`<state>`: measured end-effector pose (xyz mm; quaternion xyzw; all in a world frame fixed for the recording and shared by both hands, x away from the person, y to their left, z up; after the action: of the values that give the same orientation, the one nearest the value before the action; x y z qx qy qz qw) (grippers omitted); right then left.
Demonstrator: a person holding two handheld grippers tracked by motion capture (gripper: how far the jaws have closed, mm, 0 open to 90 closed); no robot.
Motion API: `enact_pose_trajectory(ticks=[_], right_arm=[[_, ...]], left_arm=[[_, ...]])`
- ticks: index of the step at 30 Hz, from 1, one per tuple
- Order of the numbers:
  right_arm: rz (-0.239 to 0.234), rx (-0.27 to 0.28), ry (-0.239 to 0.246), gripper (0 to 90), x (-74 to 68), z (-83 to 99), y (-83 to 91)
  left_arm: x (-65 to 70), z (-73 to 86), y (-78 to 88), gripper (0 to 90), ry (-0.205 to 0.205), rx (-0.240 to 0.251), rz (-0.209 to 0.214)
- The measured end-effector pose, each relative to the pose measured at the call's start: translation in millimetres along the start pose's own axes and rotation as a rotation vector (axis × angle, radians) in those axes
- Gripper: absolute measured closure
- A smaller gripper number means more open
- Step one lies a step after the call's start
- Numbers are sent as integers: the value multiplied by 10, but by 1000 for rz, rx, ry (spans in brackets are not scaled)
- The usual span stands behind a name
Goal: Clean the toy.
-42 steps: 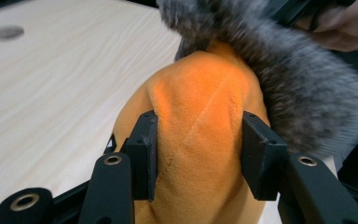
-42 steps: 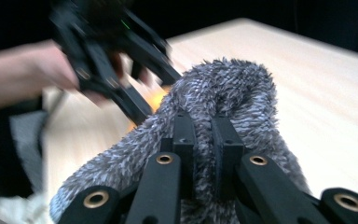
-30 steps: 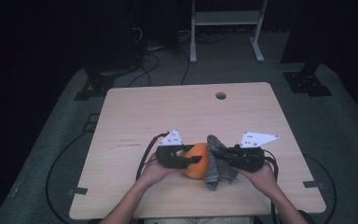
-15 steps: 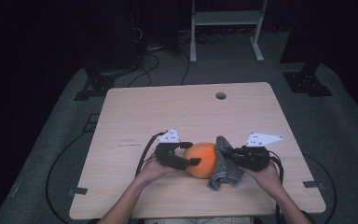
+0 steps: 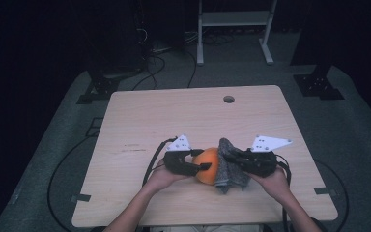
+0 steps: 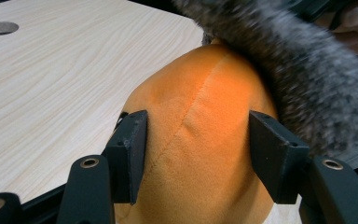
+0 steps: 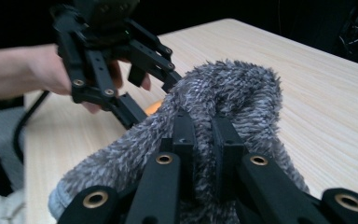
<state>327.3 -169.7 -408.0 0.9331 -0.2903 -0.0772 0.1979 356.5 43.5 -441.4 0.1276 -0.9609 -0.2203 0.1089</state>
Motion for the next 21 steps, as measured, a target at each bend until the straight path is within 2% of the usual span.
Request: enact_pose_trajectory(ticks=[3, 6, 7, 8, 11, 15, 16, 17, 19, 21], right_arm=[[-1, -12, -12, 817, 27, 26, -49], [19, -25, -57, 817, 147, 152, -35], [19, -25, -57, 817, 147, 152, -35], [45, -42, -57, 817, 186, 193, 19], [65, -47, -57, 816, 183, 191, 76], [27, -1, -21, 815, 47, 71, 88], [41, -22, 5, 815, 23, 68, 35], [41, -22, 5, 815, 23, 68, 35], [40, -38, -5, 816, 65, 128, -4], [59, -42, -27, 816, 131, 199, 14]], left_arm=[[-18, 14, 28, 411, 5, -1, 0], [-31, 14, 48, 421, 17, 7, 1], [-26, 11, 45, 421, 19, 10, 0], [-22, 7, 42, 423, 17, 8, -3], [-1, -6, 16, 429, 11, 8, -16], [26, -20, -20, 430, 13, 18, -15], [34, -22, -17, 407, 12, 19, -6], [39, -21, -12, 407, 9, 17, 6], [55, -13, 17, 371, 4, 9, 88], [57, -11, 68, 363, -7, 28, 156]])
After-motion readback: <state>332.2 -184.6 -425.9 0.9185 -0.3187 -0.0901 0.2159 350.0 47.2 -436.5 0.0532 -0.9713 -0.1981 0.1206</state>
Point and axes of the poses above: each handheld gripper's, and its own axes: y roughly backward along the jaws, z roughly out of its underside, x roughly to its right, the point moved 4 cm from there along -y, roughly forward along the jaws, and after that the axes turned 4 degrees about z, right-handed, at the moved point
